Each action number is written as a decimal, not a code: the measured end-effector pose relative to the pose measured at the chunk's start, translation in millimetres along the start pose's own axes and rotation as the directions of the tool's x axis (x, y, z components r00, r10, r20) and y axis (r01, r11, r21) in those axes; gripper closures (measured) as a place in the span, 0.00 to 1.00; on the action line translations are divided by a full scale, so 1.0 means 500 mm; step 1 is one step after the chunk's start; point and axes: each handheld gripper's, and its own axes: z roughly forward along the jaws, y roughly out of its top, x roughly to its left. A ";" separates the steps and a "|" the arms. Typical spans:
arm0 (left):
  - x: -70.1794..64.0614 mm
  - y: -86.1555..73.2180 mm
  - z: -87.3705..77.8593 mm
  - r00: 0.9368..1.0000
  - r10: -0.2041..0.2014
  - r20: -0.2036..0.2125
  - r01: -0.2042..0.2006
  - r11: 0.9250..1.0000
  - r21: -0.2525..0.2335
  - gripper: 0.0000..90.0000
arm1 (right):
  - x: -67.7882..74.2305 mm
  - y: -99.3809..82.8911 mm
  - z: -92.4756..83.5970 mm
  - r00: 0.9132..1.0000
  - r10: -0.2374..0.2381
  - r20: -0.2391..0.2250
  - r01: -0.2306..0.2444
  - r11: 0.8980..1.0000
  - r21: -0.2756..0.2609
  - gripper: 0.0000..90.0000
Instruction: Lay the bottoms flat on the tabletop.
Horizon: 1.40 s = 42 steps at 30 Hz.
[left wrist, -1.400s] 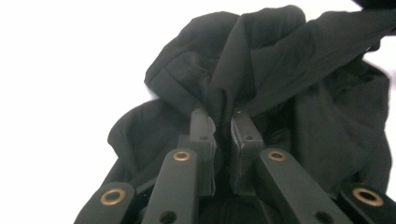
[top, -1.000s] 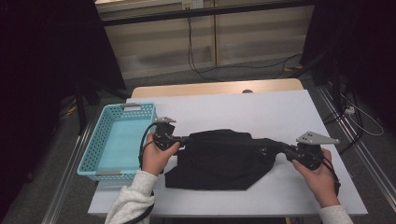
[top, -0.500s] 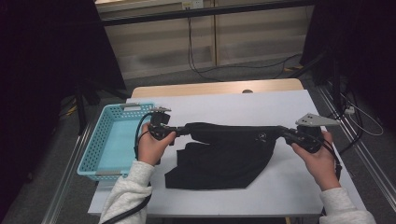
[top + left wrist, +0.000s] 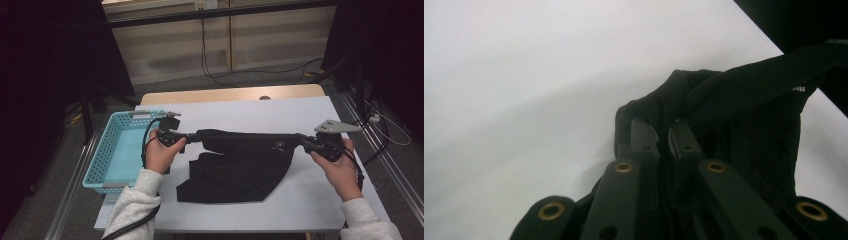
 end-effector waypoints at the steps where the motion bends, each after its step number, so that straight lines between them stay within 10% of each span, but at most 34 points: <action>1: -0.001 0.004 -0.002 1.000 0.002 -0.003 -0.002 1.000 -0.004 0.94 | -0.002 0.005 0.000 1.000 -0.005 0.006 0.005 1.000 -0.004 0.96; 12: -0.007 0.073 -0.018 0.999 -0.008 -0.042 0.006 0.999 -0.039 0.94 | -0.027 0.107 0.007 0.998 -0.015 0.065 0.020 0.997 -0.071 0.96; 33: 0.024 0.051 -0.003 0.998 -0.054 -0.025 0.053 0.998 -0.022 0.94 | -0.011 0.057 0.051 0.998 -0.044 0.039 0.044 0.999 0.011 0.96; 42: 0.047 0.106 0.014 0.997 -0.053 -0.056 0.051 0.998 -0.031 0.94 | -0.050 0.099 0.091 0.997 -0.059 0.055 0.057 0.998 0.026 0.96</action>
